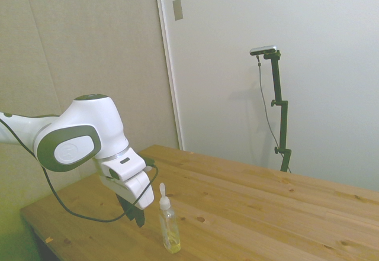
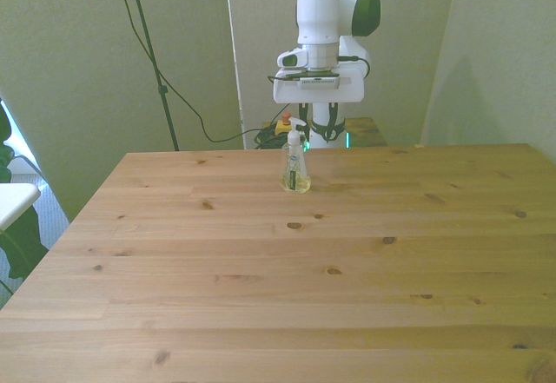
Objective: Knock down the sanitizer
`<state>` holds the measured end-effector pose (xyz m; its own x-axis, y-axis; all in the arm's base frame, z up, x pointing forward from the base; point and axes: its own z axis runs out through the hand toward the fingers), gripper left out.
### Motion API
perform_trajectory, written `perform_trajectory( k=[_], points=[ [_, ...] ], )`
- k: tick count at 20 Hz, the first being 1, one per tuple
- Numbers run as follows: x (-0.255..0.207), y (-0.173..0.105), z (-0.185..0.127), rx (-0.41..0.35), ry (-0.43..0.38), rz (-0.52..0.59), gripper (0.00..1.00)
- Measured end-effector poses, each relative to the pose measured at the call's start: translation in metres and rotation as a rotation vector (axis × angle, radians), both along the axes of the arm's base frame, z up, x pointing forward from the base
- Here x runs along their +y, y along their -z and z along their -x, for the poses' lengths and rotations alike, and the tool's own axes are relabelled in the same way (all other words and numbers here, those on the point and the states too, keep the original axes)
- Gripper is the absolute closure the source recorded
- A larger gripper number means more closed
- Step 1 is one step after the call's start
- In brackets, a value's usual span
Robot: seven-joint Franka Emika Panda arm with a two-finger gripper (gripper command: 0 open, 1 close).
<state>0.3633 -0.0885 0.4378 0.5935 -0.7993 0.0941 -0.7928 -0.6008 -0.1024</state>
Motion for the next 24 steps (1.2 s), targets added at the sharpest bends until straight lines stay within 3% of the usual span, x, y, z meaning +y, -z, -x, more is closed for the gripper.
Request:
perform_trajectory(
  k=[10,24],
  points=[
    [-0.03,0.001,-0.013,-0.003,0.047,0.018,1.0],
    [-0.073,0.004,-0.11,-0.066,0.128,0.041,1.0]
  ],
)
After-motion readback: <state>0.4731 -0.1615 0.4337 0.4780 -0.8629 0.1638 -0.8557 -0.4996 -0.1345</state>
